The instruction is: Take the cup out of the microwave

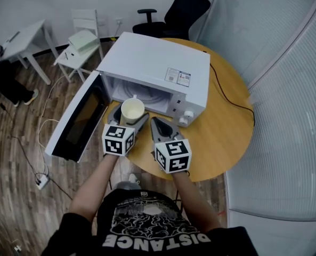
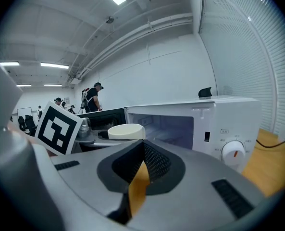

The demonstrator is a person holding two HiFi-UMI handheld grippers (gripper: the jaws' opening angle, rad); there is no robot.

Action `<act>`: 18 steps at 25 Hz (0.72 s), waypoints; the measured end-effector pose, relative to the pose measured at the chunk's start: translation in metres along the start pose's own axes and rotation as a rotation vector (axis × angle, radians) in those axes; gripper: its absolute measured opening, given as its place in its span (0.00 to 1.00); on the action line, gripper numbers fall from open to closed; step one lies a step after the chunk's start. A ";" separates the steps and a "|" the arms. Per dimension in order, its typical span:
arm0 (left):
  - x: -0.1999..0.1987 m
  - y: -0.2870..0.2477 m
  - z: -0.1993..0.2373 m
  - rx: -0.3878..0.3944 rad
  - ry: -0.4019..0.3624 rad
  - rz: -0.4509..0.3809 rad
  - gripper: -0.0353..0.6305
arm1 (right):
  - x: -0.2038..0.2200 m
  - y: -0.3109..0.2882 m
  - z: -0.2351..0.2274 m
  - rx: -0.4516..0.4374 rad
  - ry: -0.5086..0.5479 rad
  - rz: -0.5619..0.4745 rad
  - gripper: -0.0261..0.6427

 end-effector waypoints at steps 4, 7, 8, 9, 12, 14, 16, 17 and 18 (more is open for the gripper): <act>-0.006 0.019 -0.008 -0.023 0.003 -0.018 0.72 | 0.000 0.010 0.008 -0.021 0.012 0.002 0.06; -0.007 0.032 -0.015 -0.042 0.010 -0.030 0.72 | 0.001 0.019 0.012 -0.038 0.020 0.004 0.06; -0.007 0.036 -0.018 -0.047 0.013 -0.034 0.72 | 0.002 0.022 0.013 -0.042 0.023 0.003 0.06; -0.006 0.040 -0.021 -0.053 0.015 -0.038 0.72 | 0.003 0.025 0.013 -0.047 0.026 0.003 0.06; -0.003 0.049 -0.030 -0.069 0.022 -0.044 0.72 | 0.007 0.035 0.014 -0.062 0.037 0.002 0.06; -0.001 0.056 -0.036 -0.080 0.028 -0.047 0.72 | 0.009 0.042 0.015 -0.071 0.045 0.004 0.06; 0.001 0.064 -0.043 -0.090 0.031 -0.050 0.72 | 0.011 0.049 0.016 -0.078 0.052 0.004 0.06; 0.001 0.067 -0.046 -0.096 0.032 -0.052 0.72 | 0.011 0.053 0.017 -0.082 0.057 0.004 0.06; 0.002 0.071 -0.049 -0.101 0.033 -0.054 0.72 | 0.012 0.056 0.018 -0.086 0.061 0.003 0.06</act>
Point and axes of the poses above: the fingertips, and each gripper's own axes: y backward along the fingers, z to its left, x out of its underside, the point moved 3 cm from there along y, backward along the fingers, and after that the axes turned 3 degrees about -x, right-handed, at the moved point
